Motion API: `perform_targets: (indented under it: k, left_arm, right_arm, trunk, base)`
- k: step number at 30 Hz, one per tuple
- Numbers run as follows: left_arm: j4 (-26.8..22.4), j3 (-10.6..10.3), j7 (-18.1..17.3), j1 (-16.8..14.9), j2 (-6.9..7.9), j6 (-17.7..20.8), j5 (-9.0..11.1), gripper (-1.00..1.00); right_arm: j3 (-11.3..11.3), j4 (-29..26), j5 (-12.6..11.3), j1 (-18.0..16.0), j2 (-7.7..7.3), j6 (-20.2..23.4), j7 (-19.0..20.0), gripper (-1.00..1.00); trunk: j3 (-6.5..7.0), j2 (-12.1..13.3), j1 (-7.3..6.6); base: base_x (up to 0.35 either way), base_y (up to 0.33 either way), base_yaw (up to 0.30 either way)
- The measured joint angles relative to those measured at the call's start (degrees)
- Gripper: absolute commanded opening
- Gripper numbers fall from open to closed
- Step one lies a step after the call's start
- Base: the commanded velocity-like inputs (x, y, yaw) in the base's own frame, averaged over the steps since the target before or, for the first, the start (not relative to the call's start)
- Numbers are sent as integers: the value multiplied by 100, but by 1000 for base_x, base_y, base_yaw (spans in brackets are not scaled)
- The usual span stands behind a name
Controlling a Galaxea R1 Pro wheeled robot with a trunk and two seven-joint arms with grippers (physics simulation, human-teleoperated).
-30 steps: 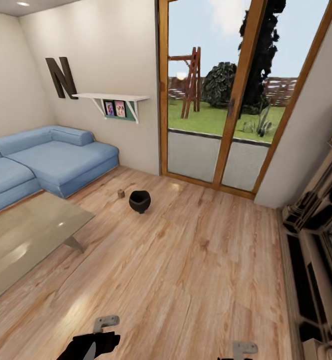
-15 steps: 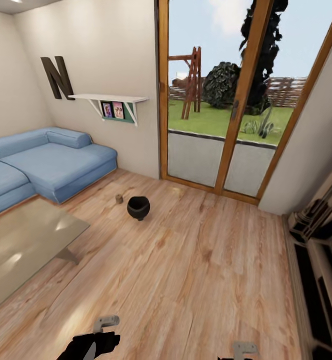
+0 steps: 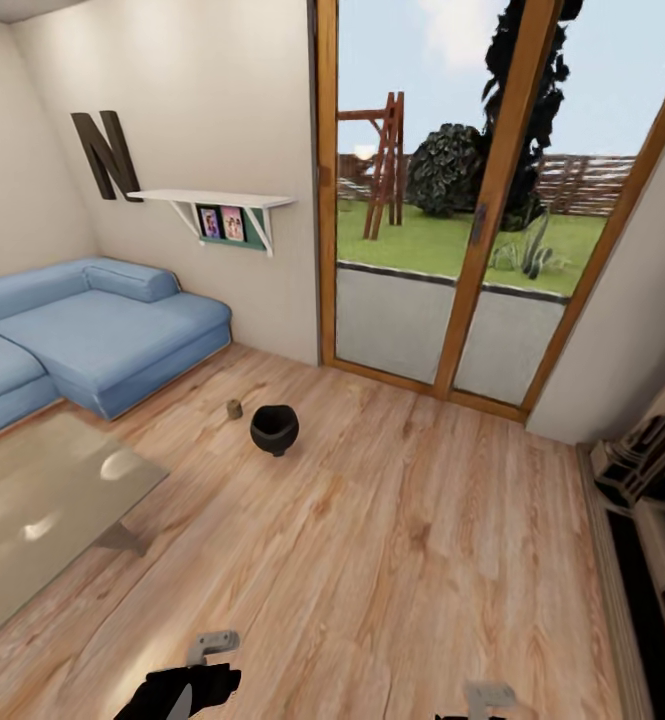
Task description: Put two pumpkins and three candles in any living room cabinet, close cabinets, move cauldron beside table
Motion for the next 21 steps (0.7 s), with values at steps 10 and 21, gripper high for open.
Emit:
perform_targets:
  k: [10,21]
  left_arm:
    - [0,0,0,0,0,0,0,100]
    - [-1,0,0,1,0,0,-5,100]
  right_arm:
    - [-1,0,0,0,-8,2,0,100]
    - [-1,0,0,0,-7,6,-1,100]
  trunk:
    - [0,0,0]
    - [0,0,0]
  base:
    - [329,0,0]
    - [329,-58,76]
